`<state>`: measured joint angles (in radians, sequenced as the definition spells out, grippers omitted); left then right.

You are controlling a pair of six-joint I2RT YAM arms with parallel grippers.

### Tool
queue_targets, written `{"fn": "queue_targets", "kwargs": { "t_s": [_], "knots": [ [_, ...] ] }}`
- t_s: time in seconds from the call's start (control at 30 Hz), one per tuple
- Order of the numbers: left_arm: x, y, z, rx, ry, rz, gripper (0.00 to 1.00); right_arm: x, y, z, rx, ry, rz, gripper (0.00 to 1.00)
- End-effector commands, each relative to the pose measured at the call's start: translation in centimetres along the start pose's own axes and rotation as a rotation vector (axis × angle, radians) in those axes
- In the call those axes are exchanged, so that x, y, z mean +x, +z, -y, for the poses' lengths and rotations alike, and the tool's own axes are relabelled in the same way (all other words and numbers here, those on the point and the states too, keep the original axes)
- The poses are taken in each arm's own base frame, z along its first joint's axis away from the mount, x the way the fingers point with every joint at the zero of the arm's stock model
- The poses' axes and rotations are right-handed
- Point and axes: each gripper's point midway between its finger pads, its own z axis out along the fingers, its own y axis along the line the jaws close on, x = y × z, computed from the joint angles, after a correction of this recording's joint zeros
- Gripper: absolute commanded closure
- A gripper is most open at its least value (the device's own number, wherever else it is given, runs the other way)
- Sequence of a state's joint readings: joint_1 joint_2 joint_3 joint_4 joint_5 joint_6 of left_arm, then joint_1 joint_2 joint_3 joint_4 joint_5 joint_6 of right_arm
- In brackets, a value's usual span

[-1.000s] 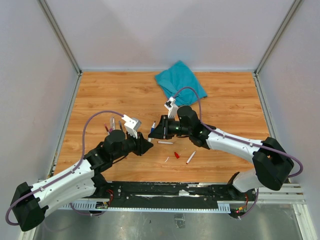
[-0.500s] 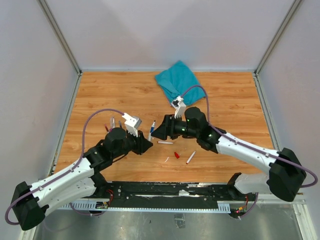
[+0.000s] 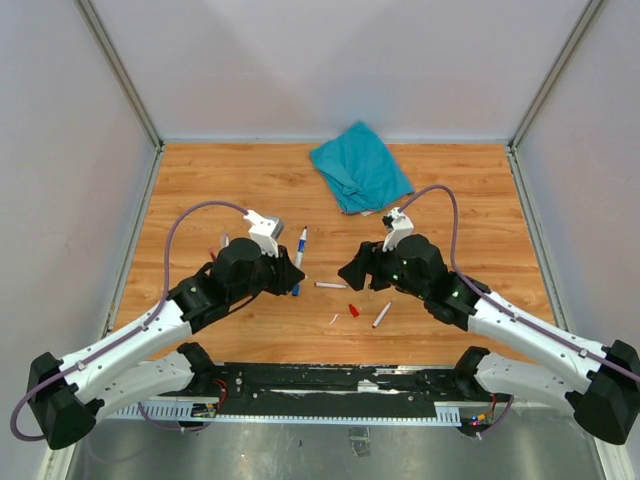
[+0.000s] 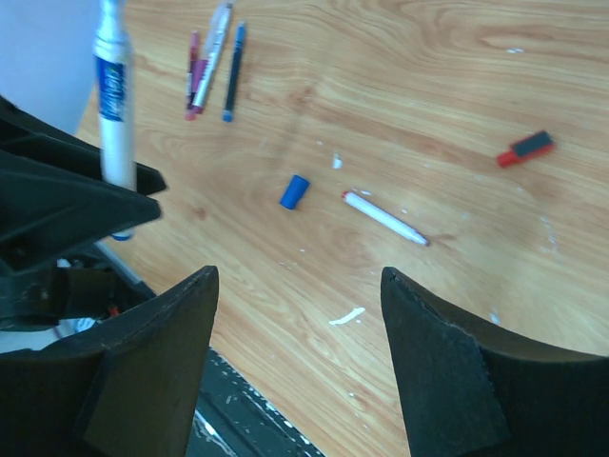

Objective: Insert the pens into the pen caps
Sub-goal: Adjust the pen, then move the pen cap to the center of the board.

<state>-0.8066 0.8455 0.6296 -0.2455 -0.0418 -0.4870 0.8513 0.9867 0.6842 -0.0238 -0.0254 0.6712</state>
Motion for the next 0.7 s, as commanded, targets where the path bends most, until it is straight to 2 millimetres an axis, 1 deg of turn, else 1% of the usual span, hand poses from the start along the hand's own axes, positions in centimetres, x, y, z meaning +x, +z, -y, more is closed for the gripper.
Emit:
{"fn": "queue_targets", "kwargs": {
  "t_s": [0.0,0.13,0.23,0.3,0.4,0.47,0.53,0.67],
  "knots": [
    [-1.5,-0.2,0.2,-0.042,-0.007,0.000,0.99,0.6,-0.9,3.0,0.132,-0.038,0.016,0.30],
    [-2.5,-0.2,0.1,-0.078,0.002,0.005,1.00,0.6,-1.5,3.9,0.174,-0.048,0.024,0.30],
    [-3.8,-0.5,-0.9,-0.147,-0.002,0.035,1.00,0.5,-1.7,4.2,0.186,-0.058,0.027,0.30],
    [-4.9,-0.9,-1.7,-0.181,-0.013,0.064,1.00,0.5,-1.7,4.3,0.189,-0.068,0.024,0.30],
    [-6.1,-1.7,-2.2,-0.166,-0.025,0.120,0.99,0.9,-1.6,4.5,0.196,-0.097,-0.004,0.29],
    [-6.7,-2.4,-2.9,-0.192,-0.023,0.159,0.99,1.0,-1.4,4.1,0.182,-0.129,-0.036,0.29],
    [-7.1,-3.2,-3.4,-0.219,-0.015,0.169,0.99,1.4,-1.1,4.0,0.180,-0.149,-0.074,0.29],
    [-6.8,-4.4,-3.9,-0.245,0.021,0.147,1.00,1.9,0.2,3.5,0.174,-0.158,-0.128,0.31]
  ]
}}
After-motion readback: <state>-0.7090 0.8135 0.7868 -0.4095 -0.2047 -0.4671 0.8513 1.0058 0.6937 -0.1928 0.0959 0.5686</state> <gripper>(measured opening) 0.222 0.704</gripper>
